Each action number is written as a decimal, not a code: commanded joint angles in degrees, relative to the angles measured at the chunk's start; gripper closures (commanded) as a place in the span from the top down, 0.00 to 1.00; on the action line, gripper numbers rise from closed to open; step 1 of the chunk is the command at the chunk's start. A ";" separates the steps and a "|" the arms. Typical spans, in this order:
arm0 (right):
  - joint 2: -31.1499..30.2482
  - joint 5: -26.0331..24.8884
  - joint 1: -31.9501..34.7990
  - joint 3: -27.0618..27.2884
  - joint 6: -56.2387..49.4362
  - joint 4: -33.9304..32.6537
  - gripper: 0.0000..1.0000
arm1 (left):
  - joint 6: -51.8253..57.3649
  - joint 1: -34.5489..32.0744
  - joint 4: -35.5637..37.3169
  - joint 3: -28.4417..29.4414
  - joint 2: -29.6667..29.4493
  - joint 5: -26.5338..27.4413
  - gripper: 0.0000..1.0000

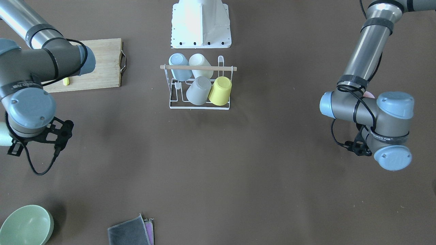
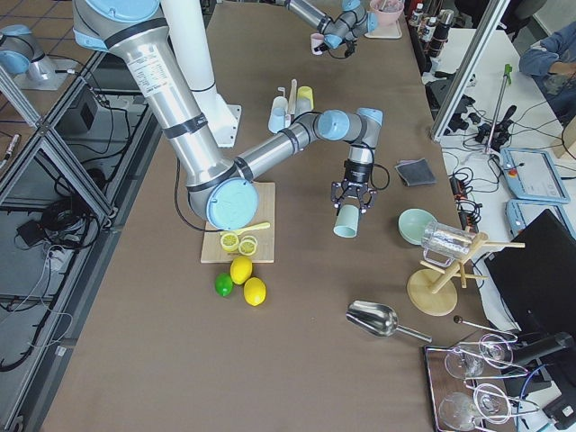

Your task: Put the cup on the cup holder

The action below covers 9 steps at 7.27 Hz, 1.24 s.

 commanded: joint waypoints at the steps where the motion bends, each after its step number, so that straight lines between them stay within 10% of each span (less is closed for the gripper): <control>1: -3.33 0.47 0.85 8.56 -3.77 -4.78 0.00 | 1.33 -3.17 6.12 -9.96 0.48 0.84 0.00; 5: -2.65 0.21 0.74 11.67 -10.96 -8.65 0.00 | -8.92 -5.47 2.91 -32.18 4.94 2.95 0.00; 9: -4.21 0.46 2.85 11.86 -23.50 -3.56 0.00 | -19.30 -5.83 -23.50 -46.47 12.44 2.95 0.00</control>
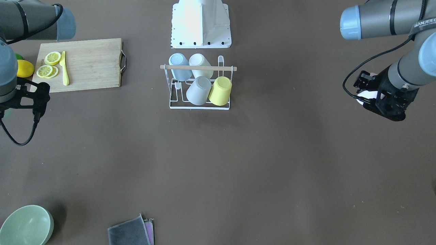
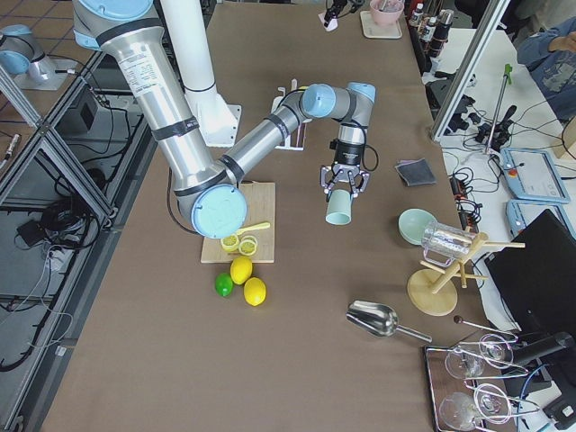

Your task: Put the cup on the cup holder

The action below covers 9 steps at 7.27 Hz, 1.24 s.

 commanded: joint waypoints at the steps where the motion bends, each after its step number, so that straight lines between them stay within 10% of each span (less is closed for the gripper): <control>1: -0.75 1.52 0.26 -0.23 -7.13 7.18 0.00 | -8.27 0.16 -19.35 -3.98 1.56 -0.69 0.00; 5: -2.66 22.39 4.01 -0.14 1.09 14.98 0.00 | -30.31 2.69 -51.14 -6.27 1.48 -0.44 0.00; 9: -5.49 37.63 6.66 -1.98 23.68 36.50 0.00 | -51.24 5.07 -96.61 -5.58 16.47 -0.09 0.00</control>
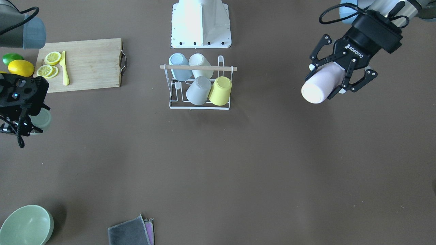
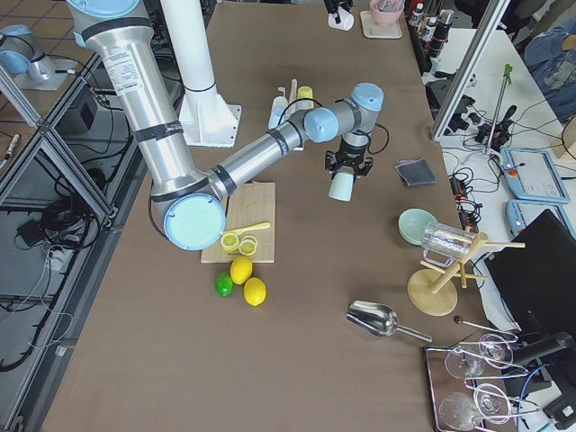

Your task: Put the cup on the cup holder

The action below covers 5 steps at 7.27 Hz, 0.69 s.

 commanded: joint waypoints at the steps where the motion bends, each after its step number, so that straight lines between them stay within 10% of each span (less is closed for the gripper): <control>1: -0.39 9.09 0.89 -0.29 8.62 10.42 0.00 | -9.86 2.25 -21.16 0.71 6.49 1.00 0.00; 3: -0.48 19.46 0.88 -1.78 9.08 21.91 0.00 | -11.12 7.59 -38.80 5.16 6.42 7.03 0.00; 5: -0.13 21.26 0.80 -1.61 17.82 36.66 0.00 | -11.39 21.08 -45.19 5.01 6.42 25.17 0.00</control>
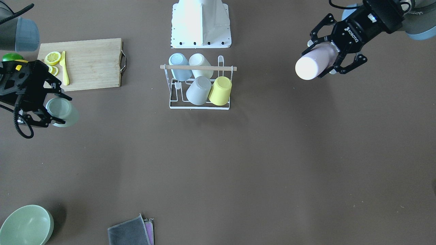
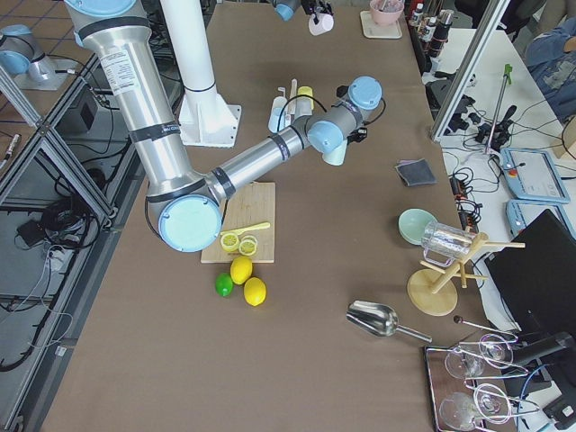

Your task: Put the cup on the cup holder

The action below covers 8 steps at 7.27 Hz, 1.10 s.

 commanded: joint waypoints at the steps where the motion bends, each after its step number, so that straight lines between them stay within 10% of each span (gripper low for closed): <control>1: 0.53 1.42 -0.06 0.08 12.13 18.10 0.00 | 0.35 15.01 -5.84 0.19 -0.70 19.73 0.00; 5: 0.97 -12.93 -7.74 1.39 41.76 42.76 0.00 | 22.18 32.02 -7.26 0.36 -3.59 41.23 0.00; 8: 4.57 -28.98 -21.49 4.03 48.85 41.15 0.00 | 28.47 38.63 -7.35 3.07 -7.18 47.95 0.00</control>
